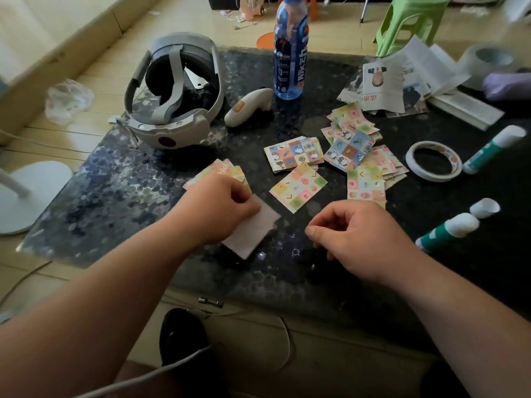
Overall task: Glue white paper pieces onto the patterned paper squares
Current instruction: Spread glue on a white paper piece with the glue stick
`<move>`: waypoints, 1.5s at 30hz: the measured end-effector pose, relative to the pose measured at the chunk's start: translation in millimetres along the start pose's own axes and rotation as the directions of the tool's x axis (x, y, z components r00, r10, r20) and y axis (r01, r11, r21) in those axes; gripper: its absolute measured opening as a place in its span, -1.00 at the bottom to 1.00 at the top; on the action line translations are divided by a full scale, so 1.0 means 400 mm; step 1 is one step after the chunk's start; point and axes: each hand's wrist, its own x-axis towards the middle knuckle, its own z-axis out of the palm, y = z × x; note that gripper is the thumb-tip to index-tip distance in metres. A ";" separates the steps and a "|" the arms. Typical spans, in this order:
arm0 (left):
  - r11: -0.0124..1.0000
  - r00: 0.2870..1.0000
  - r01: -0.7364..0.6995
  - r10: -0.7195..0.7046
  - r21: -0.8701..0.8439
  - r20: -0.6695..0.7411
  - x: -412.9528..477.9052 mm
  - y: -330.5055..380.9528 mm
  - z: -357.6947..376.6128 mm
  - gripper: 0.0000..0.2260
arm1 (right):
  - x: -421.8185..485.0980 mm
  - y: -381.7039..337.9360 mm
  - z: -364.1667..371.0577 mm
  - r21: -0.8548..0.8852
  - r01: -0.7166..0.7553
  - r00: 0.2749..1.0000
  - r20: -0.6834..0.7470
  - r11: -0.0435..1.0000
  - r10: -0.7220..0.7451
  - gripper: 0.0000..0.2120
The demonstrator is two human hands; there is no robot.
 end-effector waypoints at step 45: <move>0.980 0.991 0.047 -0.022 -0.191 0.129 -0.075 0.191 0.203 -0.81 | -0.134 0.246 -0.237 -0.148 -0.444 0.879 -0.263 0.884 0.398 -0.50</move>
